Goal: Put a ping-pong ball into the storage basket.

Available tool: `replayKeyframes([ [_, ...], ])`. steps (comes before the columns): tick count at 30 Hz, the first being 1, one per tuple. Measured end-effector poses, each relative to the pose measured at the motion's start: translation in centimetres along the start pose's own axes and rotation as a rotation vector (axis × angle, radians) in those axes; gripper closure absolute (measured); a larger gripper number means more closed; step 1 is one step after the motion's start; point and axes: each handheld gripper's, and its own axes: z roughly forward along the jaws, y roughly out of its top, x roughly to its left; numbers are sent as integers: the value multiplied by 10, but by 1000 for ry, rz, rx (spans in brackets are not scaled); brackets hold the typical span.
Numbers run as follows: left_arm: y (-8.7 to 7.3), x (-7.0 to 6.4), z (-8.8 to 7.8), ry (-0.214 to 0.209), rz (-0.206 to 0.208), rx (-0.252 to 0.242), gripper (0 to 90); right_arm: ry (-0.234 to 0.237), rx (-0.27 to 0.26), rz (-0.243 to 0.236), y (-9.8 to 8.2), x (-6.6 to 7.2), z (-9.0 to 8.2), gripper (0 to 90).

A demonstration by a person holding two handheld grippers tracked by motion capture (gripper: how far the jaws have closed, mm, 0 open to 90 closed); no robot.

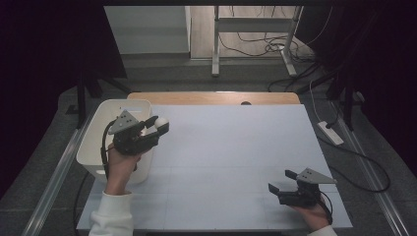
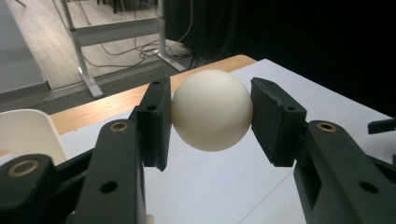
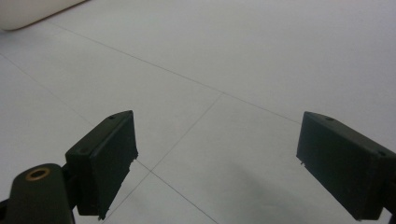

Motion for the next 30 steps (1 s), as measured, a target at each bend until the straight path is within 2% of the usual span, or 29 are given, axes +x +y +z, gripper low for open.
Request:
replayKeyframes([
  [9,1,15,-4,38,-28,10,513,-2,-2,6,1,0,1,124],
  [20,3,26,-4,60,-44,27,513,-3,-7,6,1,0,0,124],
  [30,5,38,-5,100,-57,47,513,-4,-5,6,1,0,0,124],
])
